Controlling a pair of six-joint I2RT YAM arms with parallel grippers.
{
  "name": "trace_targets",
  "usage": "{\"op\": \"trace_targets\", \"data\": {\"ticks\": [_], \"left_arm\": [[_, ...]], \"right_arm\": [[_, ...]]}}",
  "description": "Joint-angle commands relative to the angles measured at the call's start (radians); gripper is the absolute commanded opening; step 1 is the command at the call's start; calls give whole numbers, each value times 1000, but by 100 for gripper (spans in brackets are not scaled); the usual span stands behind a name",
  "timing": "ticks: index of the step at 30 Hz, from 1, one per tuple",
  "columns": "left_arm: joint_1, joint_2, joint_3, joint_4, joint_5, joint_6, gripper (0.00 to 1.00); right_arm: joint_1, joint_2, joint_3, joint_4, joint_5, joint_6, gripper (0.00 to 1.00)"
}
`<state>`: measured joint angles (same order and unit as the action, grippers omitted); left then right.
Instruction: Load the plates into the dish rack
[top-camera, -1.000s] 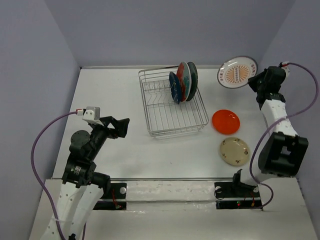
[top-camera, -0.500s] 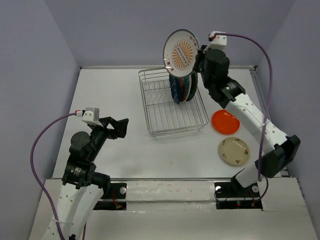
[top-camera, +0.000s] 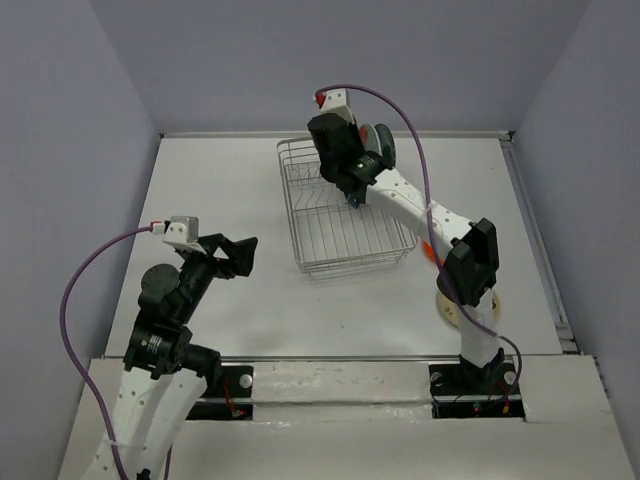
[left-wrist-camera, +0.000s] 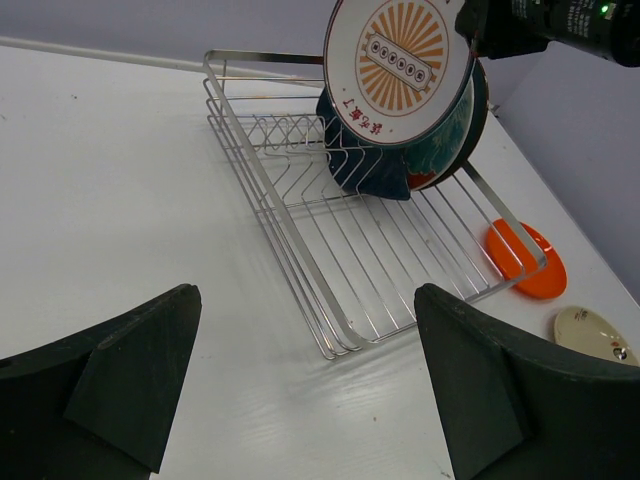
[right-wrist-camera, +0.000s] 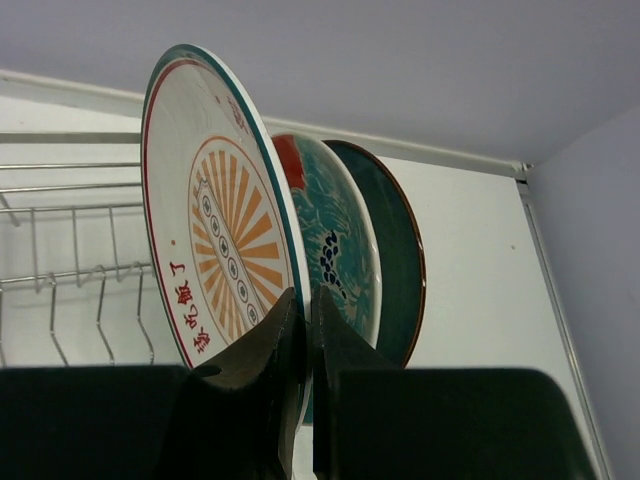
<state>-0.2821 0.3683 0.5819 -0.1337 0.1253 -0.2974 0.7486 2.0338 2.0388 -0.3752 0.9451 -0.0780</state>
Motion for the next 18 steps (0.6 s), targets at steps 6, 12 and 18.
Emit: {"op": "trace_targets", "data": {"ticks": [6,12,18], "left_arm": [[-12,-11,-4,31,4,3,99],[-14,-3,-4,31,5,4,99],[-14,4,-4,32,10,4,99]], "right_arm": [[18,19,57,-40,94,51,7],[18,65,20,-108,1,185,7],[18,42,6,-133,-91,271,42]]}}
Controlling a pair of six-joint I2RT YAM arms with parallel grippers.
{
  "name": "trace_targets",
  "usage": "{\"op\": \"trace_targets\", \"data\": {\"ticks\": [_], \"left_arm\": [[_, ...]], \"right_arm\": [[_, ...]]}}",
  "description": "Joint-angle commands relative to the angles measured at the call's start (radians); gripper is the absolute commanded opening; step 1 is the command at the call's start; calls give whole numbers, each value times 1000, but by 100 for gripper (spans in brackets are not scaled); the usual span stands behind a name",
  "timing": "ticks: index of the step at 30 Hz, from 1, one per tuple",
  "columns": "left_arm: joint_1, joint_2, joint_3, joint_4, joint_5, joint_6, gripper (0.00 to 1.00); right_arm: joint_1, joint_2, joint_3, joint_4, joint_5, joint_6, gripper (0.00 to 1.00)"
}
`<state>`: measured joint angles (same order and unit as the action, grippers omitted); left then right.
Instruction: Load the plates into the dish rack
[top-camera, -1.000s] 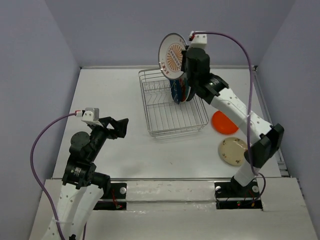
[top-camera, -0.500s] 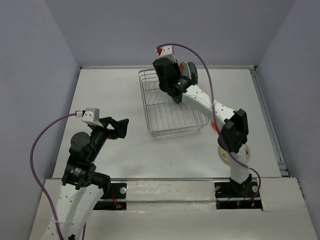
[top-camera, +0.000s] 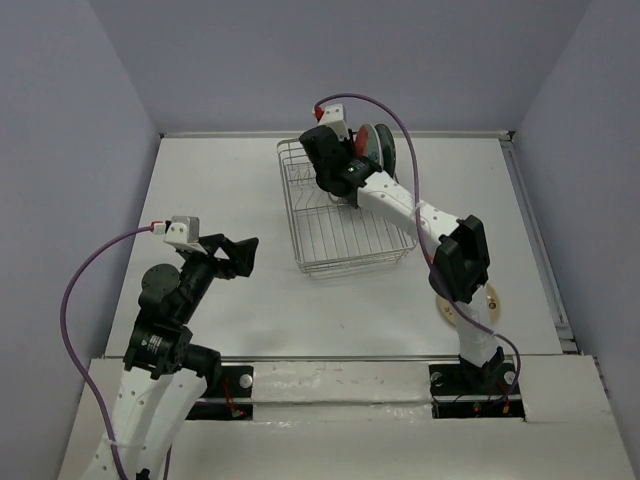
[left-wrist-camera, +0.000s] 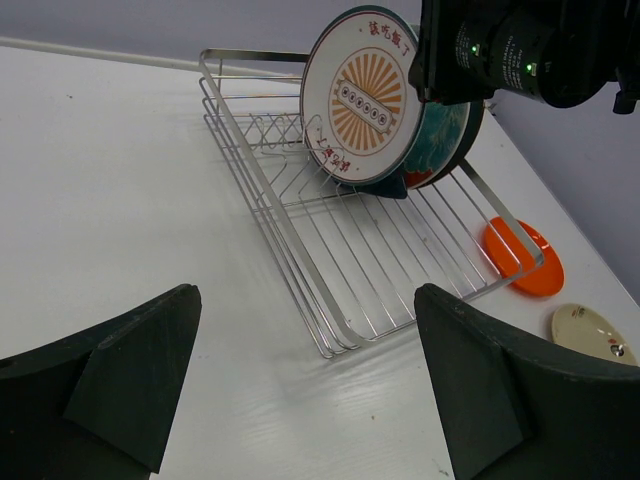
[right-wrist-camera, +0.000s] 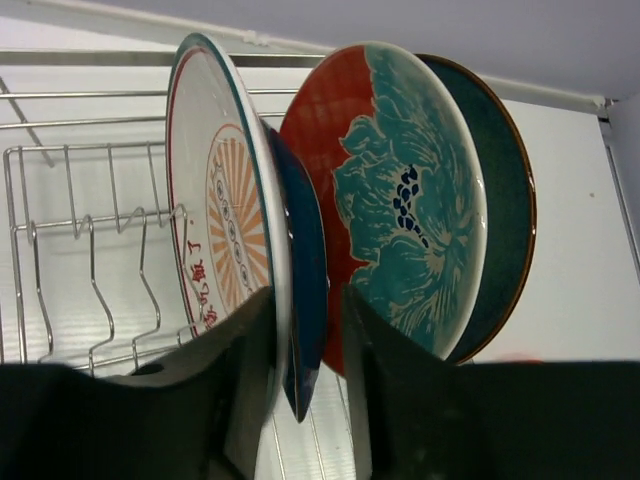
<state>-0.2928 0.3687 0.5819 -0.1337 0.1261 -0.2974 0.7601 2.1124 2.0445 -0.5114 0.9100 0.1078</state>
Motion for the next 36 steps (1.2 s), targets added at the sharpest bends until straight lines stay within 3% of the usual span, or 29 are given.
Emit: {"op": "trace_targets", "data": {"ticks": [1,4,8,11,13,14,15,18,21,29,36], "left_arm": [[-3,6,-4,34,9,3,99],[-3,6,-2,36,10,4,99],[-3,-2,-4,36,12,3,99],[-5,-14,-5,34,14,4,99],[-5,-23,-5,36,17,4,99],[-5,-28,-5,37,18,4,99],[-8,-33,-5,37,18,4,99],[-16,-48,-5,37,20,4,99],[-26,-68,-5,37,20,4,99],[-52,-105,-4,36,9,6,99],[-78,-123,-4,32,1,7,99]], "right_arm": [[7,-66,-1,2,-95,93,49],[7,-159,-36,2,-176,121,67],[-76,-353,-197,14,-386,187,68],[-120,-538,-416,68,-437,207,67],[-209,-630,-612,99,-486,248,66],[-255,-675,-613,112,-487,265,66],[-362,-760,-756,141,-544,300,65],[-531,-900,-1019,197,-640,345,61],[-784,-998,-1203,272,-764,397,58],[-1033,-962,-1374,335,-897,424,59],[-1105,-858,-1420,416,-1028,452,56]]}}
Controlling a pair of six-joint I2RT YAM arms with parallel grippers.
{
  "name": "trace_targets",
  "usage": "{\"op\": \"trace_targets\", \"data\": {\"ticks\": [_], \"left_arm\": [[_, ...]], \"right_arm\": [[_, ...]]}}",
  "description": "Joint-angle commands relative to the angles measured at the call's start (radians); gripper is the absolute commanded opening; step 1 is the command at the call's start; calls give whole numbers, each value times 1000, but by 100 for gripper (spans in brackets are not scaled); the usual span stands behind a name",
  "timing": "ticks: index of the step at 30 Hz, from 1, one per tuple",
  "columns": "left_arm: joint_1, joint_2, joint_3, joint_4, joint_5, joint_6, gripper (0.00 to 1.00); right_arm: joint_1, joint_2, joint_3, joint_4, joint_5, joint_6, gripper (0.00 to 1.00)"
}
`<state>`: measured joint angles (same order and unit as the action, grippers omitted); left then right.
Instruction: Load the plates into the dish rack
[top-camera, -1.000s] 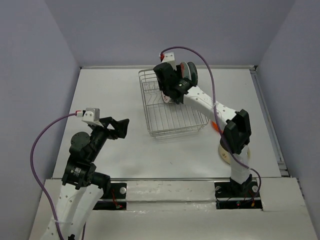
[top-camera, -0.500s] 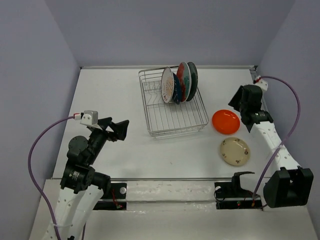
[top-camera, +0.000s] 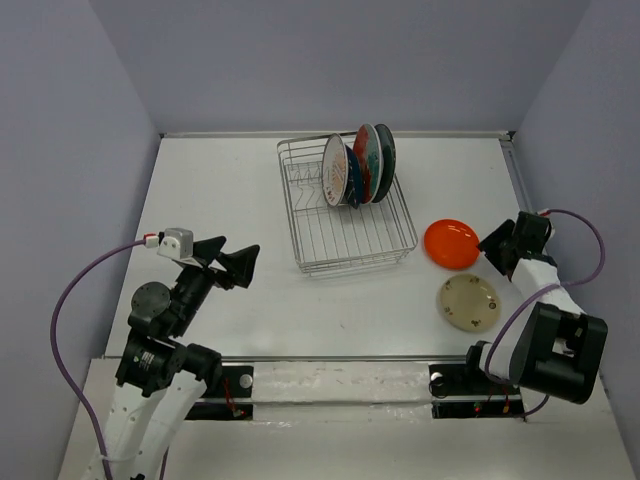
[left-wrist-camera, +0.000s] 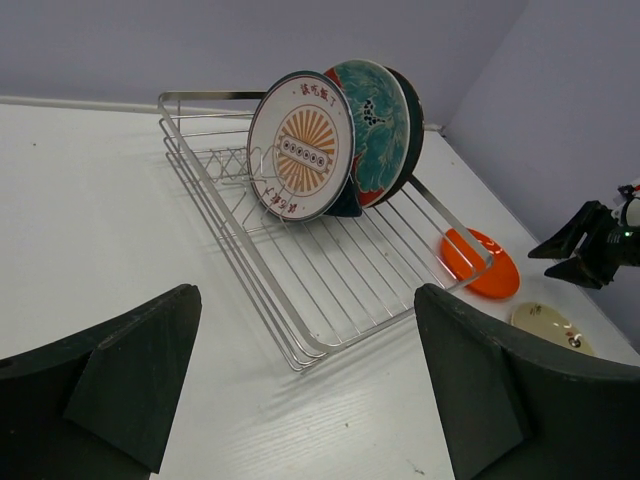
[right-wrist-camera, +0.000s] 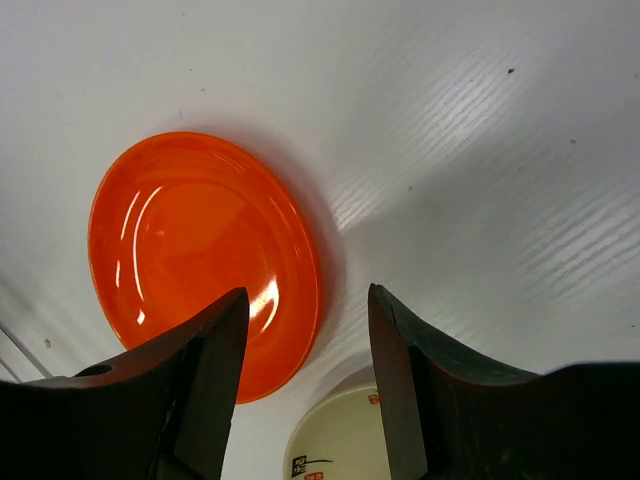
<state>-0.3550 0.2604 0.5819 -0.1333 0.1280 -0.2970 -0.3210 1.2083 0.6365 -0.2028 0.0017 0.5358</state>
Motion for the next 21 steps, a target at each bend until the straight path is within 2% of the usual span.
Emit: {"op": "trace_targets", "data": {"ticks": [1,10,13,16,18,21], "left_arm": [[-18,-16,-2,32,-2,7,99],[-27,-15,-4,31,-7,7,99],[-25,-9,-4,29,-10,7,99],[-27,0,-2,29,-10,7,99],[-25,7,-4,29,-11,7,99],[-27,19,-2,29,-10,7,99]], "right_arm": [[-36,66,-8,117,-129,27,55],[-73,282,-26,298,-333,90,39],[-82,342,-38,344,-385,113,38],[-92,372,-50,388,-401,130,24],[-92,367,-58,398,-367,150,7],[-92,280,-61,393,-286,173,7]]}}
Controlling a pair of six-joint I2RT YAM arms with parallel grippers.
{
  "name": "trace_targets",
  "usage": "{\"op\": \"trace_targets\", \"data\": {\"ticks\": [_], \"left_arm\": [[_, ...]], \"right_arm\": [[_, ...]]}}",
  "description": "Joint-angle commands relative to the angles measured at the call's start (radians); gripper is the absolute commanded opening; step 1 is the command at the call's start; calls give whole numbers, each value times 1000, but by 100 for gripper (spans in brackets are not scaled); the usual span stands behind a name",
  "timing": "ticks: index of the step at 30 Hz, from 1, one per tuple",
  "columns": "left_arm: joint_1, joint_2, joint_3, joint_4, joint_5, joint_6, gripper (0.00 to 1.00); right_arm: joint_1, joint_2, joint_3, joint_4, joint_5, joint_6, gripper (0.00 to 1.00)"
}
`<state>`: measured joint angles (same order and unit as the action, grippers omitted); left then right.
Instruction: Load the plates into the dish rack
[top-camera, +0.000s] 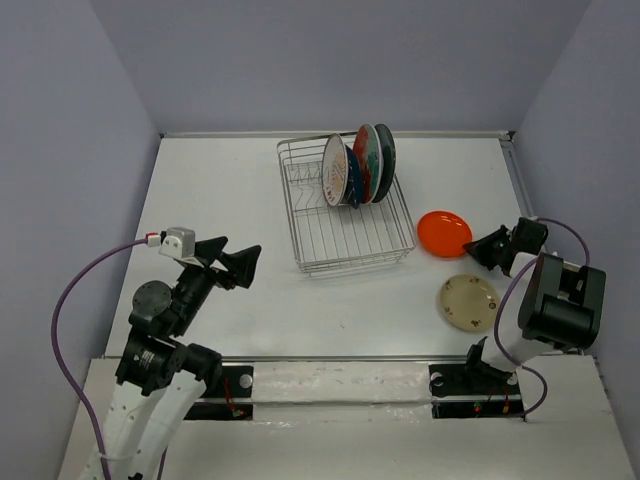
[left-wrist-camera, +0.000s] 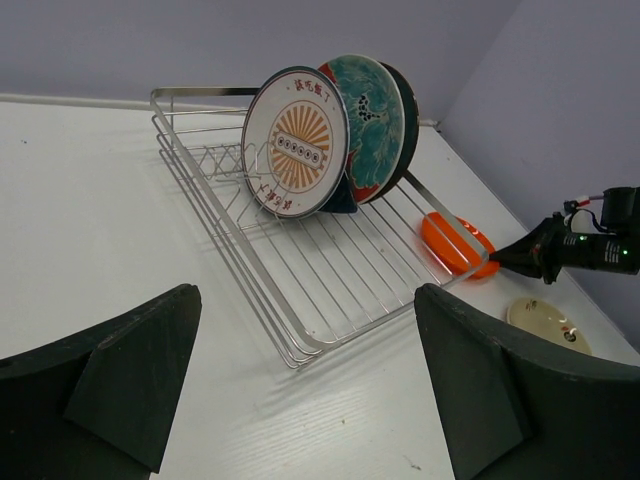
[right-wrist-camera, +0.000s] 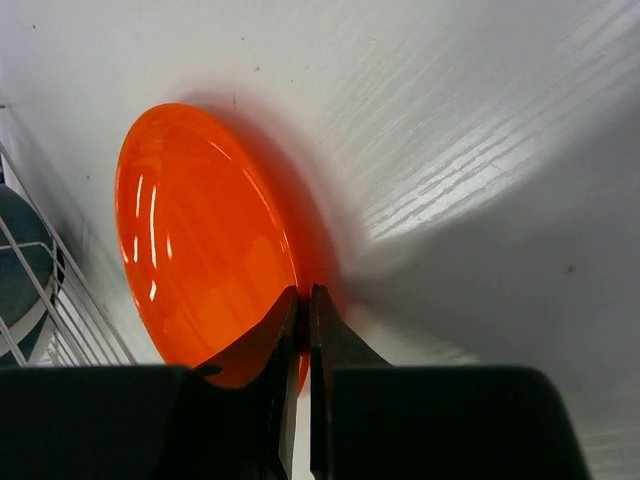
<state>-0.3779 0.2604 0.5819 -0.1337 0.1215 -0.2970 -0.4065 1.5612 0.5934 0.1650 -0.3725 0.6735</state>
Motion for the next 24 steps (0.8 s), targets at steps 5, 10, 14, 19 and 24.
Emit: {"op": "trace_targets", "data": {"ticks": [5,10,14,19,24], "left_arm": [[0,33,-2,29,-3,7,99],[8,51,-4,32,4,7,99],[16,72,-4,34,10,7,99],[31,83,-2,36,9,4,99],[45,77,-2,29,-9,4,99]], "right_arm": [[-6,-307,16,-34,165,58,7],[139,-539,149,-162,344,-3,7],[394,-609,387,-298,552,-122,7],[823,-451,687,-384,849,-262,7],[1096,-120,1070,-514,1176,-483,7]]}}
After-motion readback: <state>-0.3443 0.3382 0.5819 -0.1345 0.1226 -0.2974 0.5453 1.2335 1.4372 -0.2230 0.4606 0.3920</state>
